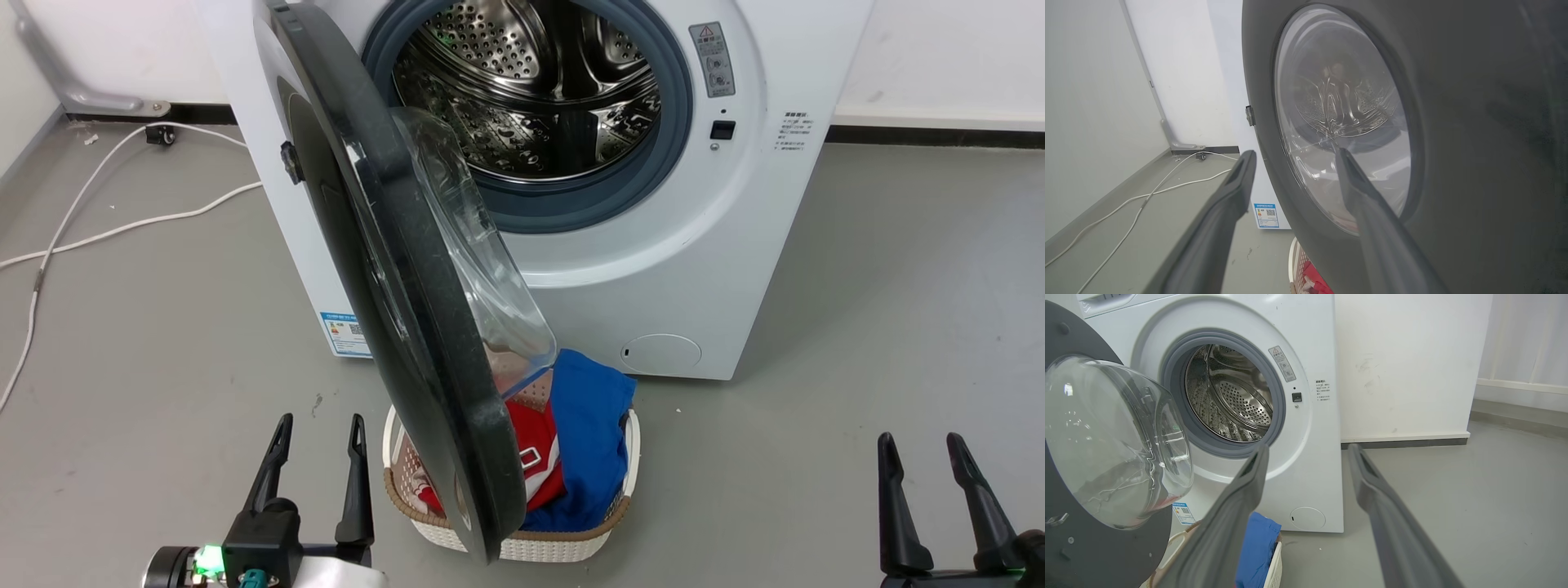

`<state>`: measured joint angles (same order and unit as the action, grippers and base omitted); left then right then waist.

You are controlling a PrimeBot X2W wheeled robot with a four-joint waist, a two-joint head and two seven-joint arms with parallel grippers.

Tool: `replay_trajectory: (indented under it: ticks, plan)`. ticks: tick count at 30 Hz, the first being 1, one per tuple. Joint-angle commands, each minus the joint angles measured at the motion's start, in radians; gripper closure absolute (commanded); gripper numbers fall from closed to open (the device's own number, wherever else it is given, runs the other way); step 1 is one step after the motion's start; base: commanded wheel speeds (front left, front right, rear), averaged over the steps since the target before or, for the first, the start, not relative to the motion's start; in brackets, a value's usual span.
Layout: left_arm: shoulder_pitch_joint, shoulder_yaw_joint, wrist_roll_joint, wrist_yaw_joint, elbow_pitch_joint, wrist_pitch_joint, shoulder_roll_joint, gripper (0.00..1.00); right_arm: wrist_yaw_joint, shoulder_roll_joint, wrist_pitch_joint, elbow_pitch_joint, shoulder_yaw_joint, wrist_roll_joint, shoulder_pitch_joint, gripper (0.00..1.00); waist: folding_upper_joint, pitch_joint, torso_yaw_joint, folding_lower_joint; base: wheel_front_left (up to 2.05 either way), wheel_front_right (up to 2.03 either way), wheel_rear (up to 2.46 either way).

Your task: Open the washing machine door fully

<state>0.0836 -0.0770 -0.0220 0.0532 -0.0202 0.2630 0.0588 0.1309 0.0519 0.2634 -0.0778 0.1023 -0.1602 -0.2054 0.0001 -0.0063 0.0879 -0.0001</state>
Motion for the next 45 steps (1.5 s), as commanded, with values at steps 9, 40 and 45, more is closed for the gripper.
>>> replay_trajectory:
  ticks: [9,40,45]
  plan:
    - [0.014,0.004,-0.006,-0.004,-0.004,0.003,-0.002,0.0,0.0,-0.003,0.002,0.014,-0.011,-0.001,-0.007,0.0,-0.0001,-0.001,-0.001,0.0001,0.0,0.0,0.0]
    - [-0.163,0.0,0.09,0.036,0.439,0.003,0.103,1.0,0.0,-0.003,0.002,0.048,-0.023,-0.022,0.019,0.0,-0.0001,-0.007,0.004,0.0001,0.0,0.0,0.0]
    - [-0.182,-0.1,0.109,0.009,0.473,0.003,0.109,1.0,0.0,-0.003,0.002,0.053,-0.026,-0.023,0.019,0.0,-0.0001,-0.008,0.001,0.0001,0.0,0.0,0.0]
